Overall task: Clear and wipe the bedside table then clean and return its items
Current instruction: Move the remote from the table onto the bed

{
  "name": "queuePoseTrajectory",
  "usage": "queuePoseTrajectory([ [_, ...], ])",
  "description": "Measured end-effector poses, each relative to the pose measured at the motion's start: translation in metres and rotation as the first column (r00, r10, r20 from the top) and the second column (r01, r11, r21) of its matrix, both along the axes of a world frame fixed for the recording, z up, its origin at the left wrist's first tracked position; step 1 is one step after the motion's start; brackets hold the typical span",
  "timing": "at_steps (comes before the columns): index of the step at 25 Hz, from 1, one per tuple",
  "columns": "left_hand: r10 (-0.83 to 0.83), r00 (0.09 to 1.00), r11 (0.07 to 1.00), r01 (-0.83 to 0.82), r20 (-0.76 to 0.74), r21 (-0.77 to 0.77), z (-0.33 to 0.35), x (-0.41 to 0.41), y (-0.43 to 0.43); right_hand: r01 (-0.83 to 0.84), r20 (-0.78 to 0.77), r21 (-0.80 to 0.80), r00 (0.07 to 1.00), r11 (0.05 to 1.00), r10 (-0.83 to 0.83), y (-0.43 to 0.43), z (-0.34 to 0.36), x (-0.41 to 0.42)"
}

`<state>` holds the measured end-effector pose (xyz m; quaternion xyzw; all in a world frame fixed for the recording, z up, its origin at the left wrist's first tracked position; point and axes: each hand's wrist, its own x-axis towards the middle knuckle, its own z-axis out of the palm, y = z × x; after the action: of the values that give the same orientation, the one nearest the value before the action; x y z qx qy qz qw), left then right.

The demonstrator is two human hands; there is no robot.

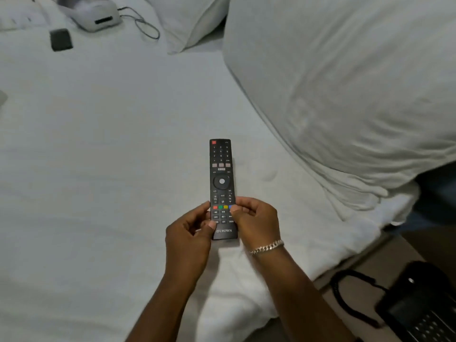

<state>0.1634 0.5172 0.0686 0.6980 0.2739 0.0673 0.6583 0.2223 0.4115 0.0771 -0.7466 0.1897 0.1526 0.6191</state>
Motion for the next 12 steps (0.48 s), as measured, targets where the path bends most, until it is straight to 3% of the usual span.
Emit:
queuePoseTrajectory([
  [5, 0.090, 0.992, 0.983, -0.073, -0.090, 0.170, -0.028, 0.000, 0.015, -0.120, -0.033, -0.195, 0.993, 0.974, 0.116, 0.020, -0.028, 0.001],
  [9, 0.207, 0.978, 0.917, -0.193, -0.003, 0.349, -0.032, -0.015, -0.015, -0.022, -0.106, 0.121, 0.994, 0.992, 0.035, -0.004, -0.028, -0.011],
  [12, 0.230, 0.965, 0.849, -0.263, 0.128, 0.458, -0.024, -0.027, -0.064, 0.091, -0.140, 0.222, 0.988, 0.971, -0.061, -0.054, -0.022, -0.029],
])
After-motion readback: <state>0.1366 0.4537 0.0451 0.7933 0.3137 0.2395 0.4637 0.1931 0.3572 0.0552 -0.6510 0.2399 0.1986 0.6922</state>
